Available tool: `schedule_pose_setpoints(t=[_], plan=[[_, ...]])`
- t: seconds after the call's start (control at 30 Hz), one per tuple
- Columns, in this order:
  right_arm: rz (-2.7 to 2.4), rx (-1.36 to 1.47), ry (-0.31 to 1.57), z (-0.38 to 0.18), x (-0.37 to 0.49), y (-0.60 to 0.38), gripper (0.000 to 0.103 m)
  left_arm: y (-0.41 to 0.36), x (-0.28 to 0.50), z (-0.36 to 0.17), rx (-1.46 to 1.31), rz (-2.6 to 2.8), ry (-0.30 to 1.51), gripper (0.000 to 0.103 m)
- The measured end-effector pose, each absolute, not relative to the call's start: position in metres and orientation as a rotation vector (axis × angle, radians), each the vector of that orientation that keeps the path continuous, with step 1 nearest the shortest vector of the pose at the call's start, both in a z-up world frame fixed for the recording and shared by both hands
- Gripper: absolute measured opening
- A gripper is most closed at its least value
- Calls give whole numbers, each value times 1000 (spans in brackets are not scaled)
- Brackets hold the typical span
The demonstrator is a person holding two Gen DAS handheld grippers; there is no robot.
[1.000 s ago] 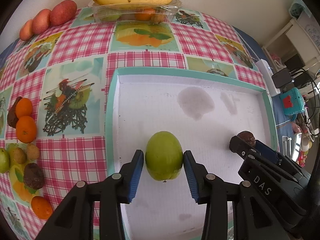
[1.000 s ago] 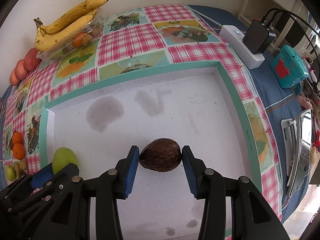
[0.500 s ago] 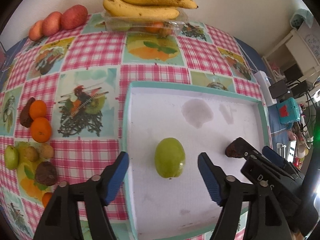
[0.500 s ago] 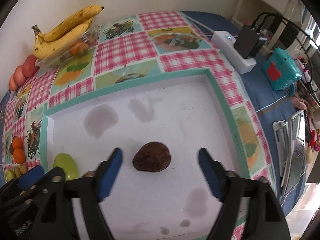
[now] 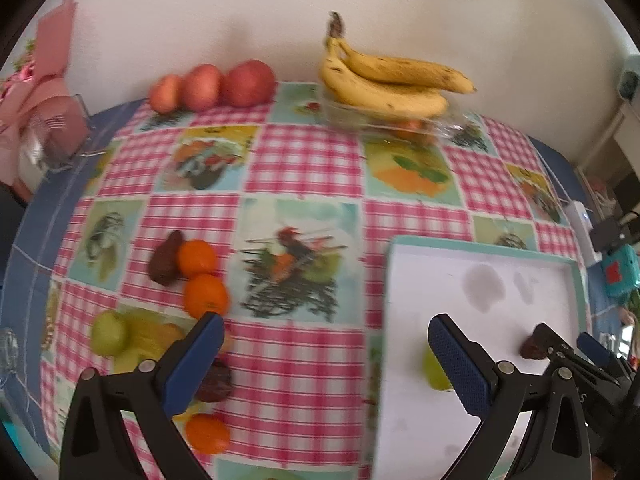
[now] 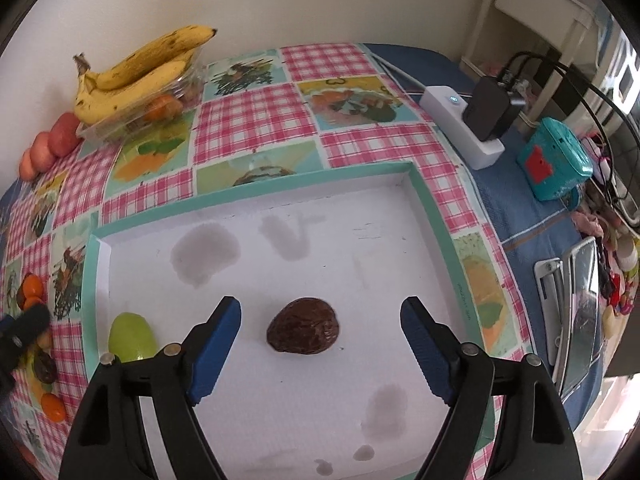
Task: Organize fruits
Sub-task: 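Move both tools back toward the row of fruits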
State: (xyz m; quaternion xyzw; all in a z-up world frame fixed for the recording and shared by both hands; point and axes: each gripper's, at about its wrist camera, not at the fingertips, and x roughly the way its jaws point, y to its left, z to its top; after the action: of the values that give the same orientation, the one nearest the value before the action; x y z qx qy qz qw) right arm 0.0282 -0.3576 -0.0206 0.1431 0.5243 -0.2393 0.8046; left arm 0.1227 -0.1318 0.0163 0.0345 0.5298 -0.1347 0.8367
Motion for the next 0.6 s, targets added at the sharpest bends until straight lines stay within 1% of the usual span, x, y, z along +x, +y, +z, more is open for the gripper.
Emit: schedule_pose_setpoints(t=[0.13, 0.37, 0.6], plan=[[-494, 310, 1121, -22, 32, -349, 83, -116, 125, 21, 83, -241, 1084, 103], [-423, 328, 1116, -18, 41, -330, 83, -83, 129, 40, 12, -210, 996, 103], [-377, 310, 1110, -9, 51, -305, 83, -42, 133, 56, -56, -153, 963, 103]])
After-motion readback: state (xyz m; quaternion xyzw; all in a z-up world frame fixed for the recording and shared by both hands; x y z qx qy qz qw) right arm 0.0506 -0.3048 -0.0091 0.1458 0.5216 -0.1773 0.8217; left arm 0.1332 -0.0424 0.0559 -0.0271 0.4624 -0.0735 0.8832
